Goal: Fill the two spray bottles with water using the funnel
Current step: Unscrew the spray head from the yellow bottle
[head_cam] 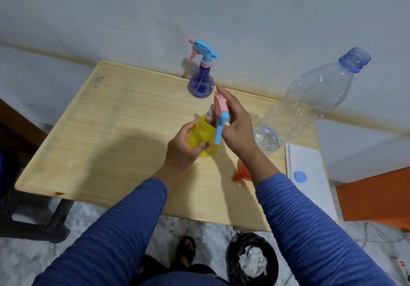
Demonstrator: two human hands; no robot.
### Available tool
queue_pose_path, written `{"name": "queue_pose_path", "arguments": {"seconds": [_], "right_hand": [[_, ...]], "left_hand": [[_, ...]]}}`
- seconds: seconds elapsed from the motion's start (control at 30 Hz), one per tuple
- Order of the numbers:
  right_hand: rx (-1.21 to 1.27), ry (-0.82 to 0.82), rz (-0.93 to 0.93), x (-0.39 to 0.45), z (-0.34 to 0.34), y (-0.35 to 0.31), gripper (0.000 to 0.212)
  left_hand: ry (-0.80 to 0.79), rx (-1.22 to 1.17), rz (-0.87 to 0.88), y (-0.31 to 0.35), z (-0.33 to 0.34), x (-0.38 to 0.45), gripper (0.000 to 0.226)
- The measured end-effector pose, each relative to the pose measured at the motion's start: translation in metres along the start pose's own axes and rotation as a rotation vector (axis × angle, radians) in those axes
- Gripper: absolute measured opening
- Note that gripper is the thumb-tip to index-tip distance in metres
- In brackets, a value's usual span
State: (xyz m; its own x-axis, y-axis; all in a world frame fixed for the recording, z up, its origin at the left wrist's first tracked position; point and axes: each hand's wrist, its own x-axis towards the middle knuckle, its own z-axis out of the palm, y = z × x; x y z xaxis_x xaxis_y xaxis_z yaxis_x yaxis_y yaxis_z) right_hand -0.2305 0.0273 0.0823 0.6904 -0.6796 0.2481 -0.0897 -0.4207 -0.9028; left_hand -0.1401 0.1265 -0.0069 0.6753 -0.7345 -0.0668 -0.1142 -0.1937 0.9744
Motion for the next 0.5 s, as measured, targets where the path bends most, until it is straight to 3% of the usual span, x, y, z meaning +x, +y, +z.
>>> {"name": "queue_pose_path", "arguments": {"seconds": [0.17, 0.33, 0.5], "right_hand": [[0.062, -0.184, 0.035, 0.004, -0.016, -0.003, 0.083], [0.107, -0.249, 0.066, 0.012, -0.025, -0.006, 0.071], [0.078, -0.353, 0.085, 0.017, -0.031, -0.006, 0.077]], "left_hand": [[-0.013, 0.002, -0.009, 0.0, -0.001, 0.001, 0.07], [-0.039, -0.01, -0.006, 0.001, -0.004, 0.005, 0.074], [-0.06, -0.014, -0.009, 0.001, -0.005, 0.007, 0.07]]}}
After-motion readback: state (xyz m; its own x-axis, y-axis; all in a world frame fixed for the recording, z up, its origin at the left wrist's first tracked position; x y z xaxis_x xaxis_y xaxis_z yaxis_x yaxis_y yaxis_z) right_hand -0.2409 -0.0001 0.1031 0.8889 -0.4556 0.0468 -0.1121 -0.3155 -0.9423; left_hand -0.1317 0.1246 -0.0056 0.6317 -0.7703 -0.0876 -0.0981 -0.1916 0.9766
